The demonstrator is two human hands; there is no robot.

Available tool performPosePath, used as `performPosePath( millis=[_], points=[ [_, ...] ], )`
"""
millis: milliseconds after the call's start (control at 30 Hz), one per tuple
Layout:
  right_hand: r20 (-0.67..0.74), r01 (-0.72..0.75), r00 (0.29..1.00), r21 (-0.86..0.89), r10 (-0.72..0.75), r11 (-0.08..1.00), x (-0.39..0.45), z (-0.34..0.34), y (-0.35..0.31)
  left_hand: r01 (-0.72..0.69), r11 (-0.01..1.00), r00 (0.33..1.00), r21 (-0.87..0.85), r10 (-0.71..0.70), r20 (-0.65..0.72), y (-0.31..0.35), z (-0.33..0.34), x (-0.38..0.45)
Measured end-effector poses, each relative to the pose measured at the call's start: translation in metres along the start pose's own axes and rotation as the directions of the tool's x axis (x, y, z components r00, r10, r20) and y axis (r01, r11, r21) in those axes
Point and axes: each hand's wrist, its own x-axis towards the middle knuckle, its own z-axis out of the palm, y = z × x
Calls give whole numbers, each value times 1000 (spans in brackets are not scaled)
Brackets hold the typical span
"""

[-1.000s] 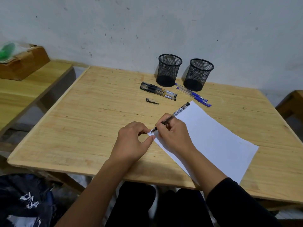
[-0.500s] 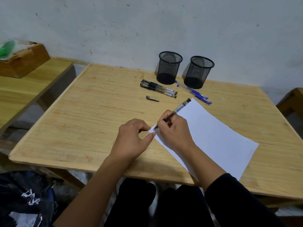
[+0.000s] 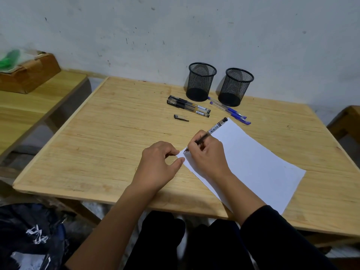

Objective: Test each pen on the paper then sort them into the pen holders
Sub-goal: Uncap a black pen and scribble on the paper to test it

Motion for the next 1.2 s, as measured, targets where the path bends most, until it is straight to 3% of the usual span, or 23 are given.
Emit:
performPosePath(
  millis=[100, 200, 367, 633, 700, 900, 1200],
  points=[
    [-19, -120, 992, 149, 124, 982, 2, -5, -4, 33, 999, 999, -31, -32, 15, 1, 0, 2],
    [83, -353, 926, 538, 368, 766, 5, -15, -12, 139, 983, 990, -118, -138, 10, 4, -3, 18],
    [109, -432, 873, 626, 476, 649, 11, -26, -20, 81, 996, 996, 32, -80, -33, 1, 5, 76],
    [-46, -405, 879, 456, 475, 793, 30, -37, -15, 53, 966, 993, 252, -79, 92, -14, 20, 127],
    [-78, -360, 896, 449, 437, 818, 34, -39, -15, 57, 979, 994, 194, -73, 75, -12, 17, 124],
    [-112, -233, 941, 469, 319, 852, 42, -36, -22, 107, 971, 994, -215, -109, 3, 14, -3, 94],
    [-62, -194, 964, 498, 258, 845, 36, -33, -37, 105, 924, 994, -368, -112, 1, 31, -16, 73]
  ],
)
